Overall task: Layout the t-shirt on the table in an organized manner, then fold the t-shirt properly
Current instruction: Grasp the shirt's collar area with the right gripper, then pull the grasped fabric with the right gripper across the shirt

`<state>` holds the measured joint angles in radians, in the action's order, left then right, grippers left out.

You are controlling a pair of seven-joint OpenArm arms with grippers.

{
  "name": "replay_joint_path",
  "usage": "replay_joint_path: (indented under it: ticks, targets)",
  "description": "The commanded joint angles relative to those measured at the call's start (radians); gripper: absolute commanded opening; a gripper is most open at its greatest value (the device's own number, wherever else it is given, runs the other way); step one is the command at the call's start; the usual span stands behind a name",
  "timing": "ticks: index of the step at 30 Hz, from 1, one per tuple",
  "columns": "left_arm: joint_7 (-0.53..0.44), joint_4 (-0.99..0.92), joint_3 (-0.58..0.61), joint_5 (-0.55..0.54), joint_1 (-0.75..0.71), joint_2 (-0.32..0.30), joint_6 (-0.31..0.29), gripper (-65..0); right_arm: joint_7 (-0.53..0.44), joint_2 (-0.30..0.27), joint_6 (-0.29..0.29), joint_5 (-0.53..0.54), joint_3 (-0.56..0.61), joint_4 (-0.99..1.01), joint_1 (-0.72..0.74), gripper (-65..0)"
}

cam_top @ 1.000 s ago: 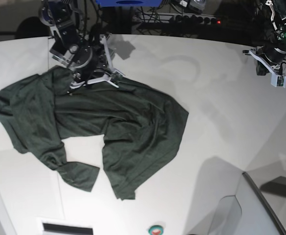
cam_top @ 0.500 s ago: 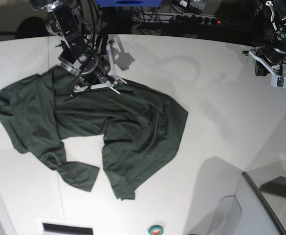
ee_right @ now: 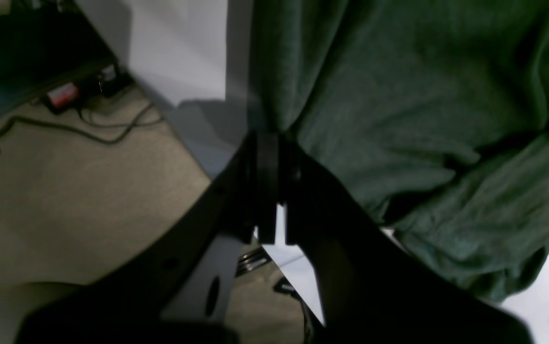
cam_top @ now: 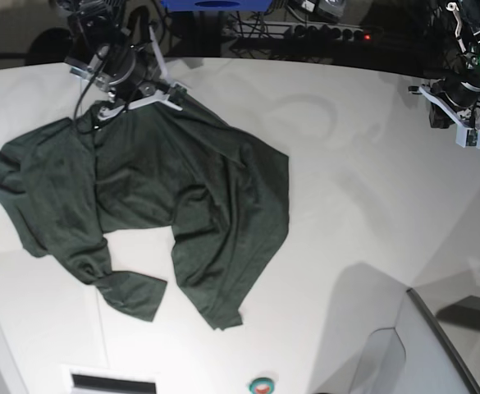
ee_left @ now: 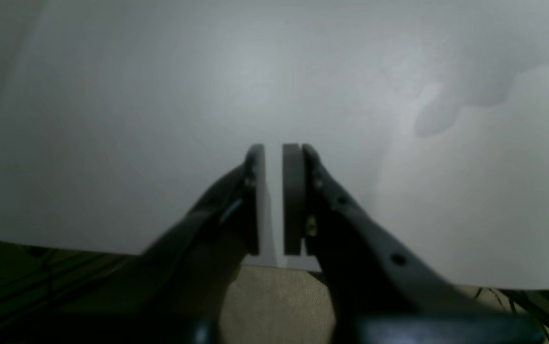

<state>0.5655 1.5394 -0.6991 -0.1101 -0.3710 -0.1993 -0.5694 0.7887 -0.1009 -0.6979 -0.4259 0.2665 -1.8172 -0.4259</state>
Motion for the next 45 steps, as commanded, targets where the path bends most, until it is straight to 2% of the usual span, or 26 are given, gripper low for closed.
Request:
replay_joint_path:
  ticks: [1, 3, 6, 8, 10, 13, 18, 20, 21, 24, 27, 30, 35, 41, 45]
  targets:
    - [-0.017, 0.014, -0.006, -0.01, 0.0, -0.015, 0.002, -57.6, 0.004, -0.003, 0.0, -0.004, -0.019, 0.004, 0.006, -63.9]
    - [-0.017, 0.014, -0.006, -0.01, 0.0, -0.015, 0.002, -57.6, 0.048, -0.003, 0.0, -0.006, -0.036, 0.015, 0.014, -59.7]
    - [-0.017, 0.014, -0.006, -0.01, 0.0, -0.015, 0.002, -57.6, 0.093, -0.007, 0.0, -0.011, -0.04, -0.054, 0.014, -47.3]
    - [-0.017, 0.014, -0.006, -0.009, 0.0, -0.015, 0.002, -57.6, 0.096, -0.01, 0.0, -0.006, -0.036, -0.114, 0.023, -42.5]
    - [-0.017, 0.014, -0.006, -0.009, 0.0, -0.015, 0.002, -57.6, 0.1, -0.003, 0.0, -0.006, -0.036, -0.131, 0.078, -42.2]
    - [-0.017, 0.014, -0.006, -0.01, 0.0, -0.015, 0.002, -57.6, 0.097, 0.06, 0.0, -0.006, -0.043, -0.079, 0.21, -42.2]
    - [-0.017, 0.019, -0.006, -0.01, 0.0, -0.013, 0.002, -57.8, 0.094, 0.162, 0.0, -0.006, -0.043, 0.227, 0.47, -42.2]
    - [-0.017, 0.016, -0.006, -0.01, 0.0, -0.013, 0.002, -57.8, 0.094, 0.197, 0.0, -0.006, -0.043, 0.33, 0.533, -43.7]
    - [-0.017, 0.016, -0.006, -0.01, -0.001, -0.013, 0.002, -57.8, 0.094, 0.211, 0.0, -0.004, -0.043, 0.368, 0.554, -46.5]
    - [-0.017, 0.016, -0.006, -0.01, -0.004, -0.01, 0.002, -57.8, 0.084, 0.231, 0.0, 0.003, -0.037, 0.463, 0.594, -64.7]
    - [-0.017, 0.017, -0.006, -0.01, -0.01, -0.009, 0.002, -57.8, 0.036, 0.232, 0.0, 0.051, -0.042, 0.574, 0.625, -62.7]
    - [-0.017, 0.016, -0.006, -0.01, -0.012, -0.009, 0.002, -57.8, -0.008, 0.217, 0.0, 0.074, -0.055, 0.713, 0.661, -64.4]
    - [-0.017, 0.016, -0.006, -0.01, -0.012, -0.009, 0.002, -57.8, -0.171, 0.185, 0.0, 0.077, -0.223, 0.887, 0.729, -64.5]
    - [-0.017, 0.016, -0.006, -0.01, -0.006, -0.009, 0.002, -57.8, -0.345, 0.131, 0.189, 0.078, -0.451, 1.032, 0.835, -64.5]
    - [-0.017, 0.016, -0.003, -0.01, -0.004, -0.009, 0.002, -57.8, -0.438, 0.12, 0.318, 0.078, -0.517, 1.014, 0.847, -64.8]
